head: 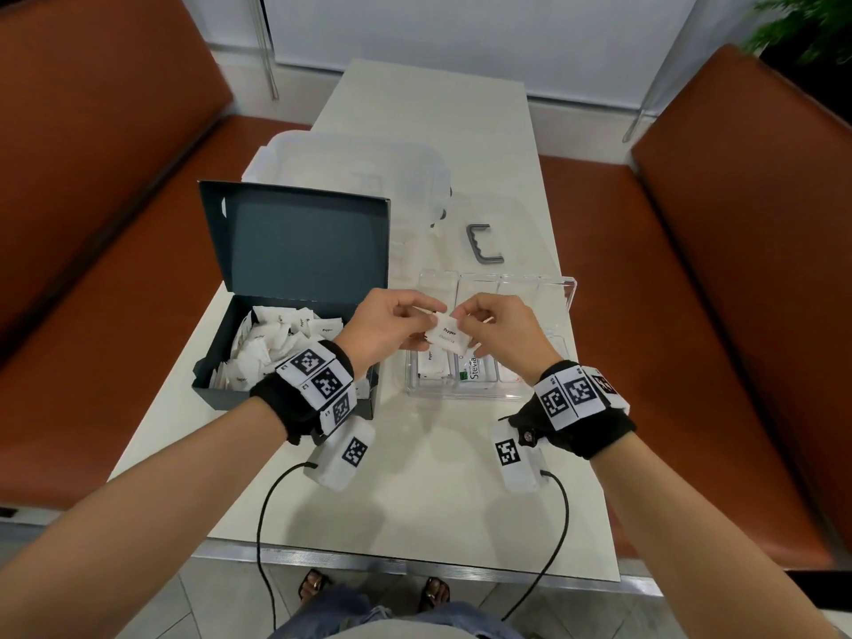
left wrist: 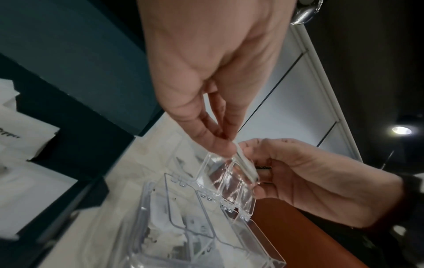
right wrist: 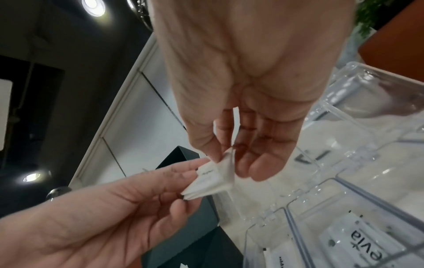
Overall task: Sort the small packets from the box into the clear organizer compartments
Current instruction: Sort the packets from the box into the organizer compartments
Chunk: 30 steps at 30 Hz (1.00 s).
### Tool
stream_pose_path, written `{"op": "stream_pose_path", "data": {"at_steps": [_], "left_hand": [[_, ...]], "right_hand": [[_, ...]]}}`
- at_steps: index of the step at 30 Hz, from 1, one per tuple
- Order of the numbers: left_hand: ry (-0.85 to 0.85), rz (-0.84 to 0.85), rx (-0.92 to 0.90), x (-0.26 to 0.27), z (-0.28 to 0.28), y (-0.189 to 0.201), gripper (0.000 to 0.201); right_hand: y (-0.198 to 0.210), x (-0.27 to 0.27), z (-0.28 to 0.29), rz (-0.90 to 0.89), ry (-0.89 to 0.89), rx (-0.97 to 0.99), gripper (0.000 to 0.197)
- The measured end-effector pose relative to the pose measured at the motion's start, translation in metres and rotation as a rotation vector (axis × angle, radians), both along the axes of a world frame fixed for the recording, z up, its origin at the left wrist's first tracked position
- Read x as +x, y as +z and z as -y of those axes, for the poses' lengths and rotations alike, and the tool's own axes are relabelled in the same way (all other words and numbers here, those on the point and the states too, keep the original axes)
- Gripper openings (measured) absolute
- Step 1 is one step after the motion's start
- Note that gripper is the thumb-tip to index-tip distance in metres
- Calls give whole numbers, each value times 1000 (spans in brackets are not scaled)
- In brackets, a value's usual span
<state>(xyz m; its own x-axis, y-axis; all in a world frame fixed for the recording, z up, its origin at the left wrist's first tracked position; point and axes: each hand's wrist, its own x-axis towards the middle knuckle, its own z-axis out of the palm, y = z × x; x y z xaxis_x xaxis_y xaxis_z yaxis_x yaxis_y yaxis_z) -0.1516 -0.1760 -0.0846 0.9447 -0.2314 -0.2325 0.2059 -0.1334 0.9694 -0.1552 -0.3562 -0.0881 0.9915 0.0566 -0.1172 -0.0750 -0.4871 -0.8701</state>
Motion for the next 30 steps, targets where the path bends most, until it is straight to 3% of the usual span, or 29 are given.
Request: {"op": "stream_pose_path", "data": {"at_steps": [5,10,14,19,27,30], "left_hand": [[115,23,-74,-4,1,-7,19],[79,-11,-108,-7,5,-12,30],[145,-21,-144,-7,9,-15,31],[119,-55,-200,-8,9,-13,30],[20,-76,-202,-10,7,-12,36],[58,-97,-235,-8,7,-13,37]], "right_hand": [[-2,-6,-2,-132,-78,307,8],[-2,-4,-4,-85,-95,307,18],[-3,-5,-5,-56,-129,398,25],[-7,-3,-4,7,-190,419,18],[-4,4,0,48,-141,293,17],[-4,4,-3,31,-174,368,20]]}}
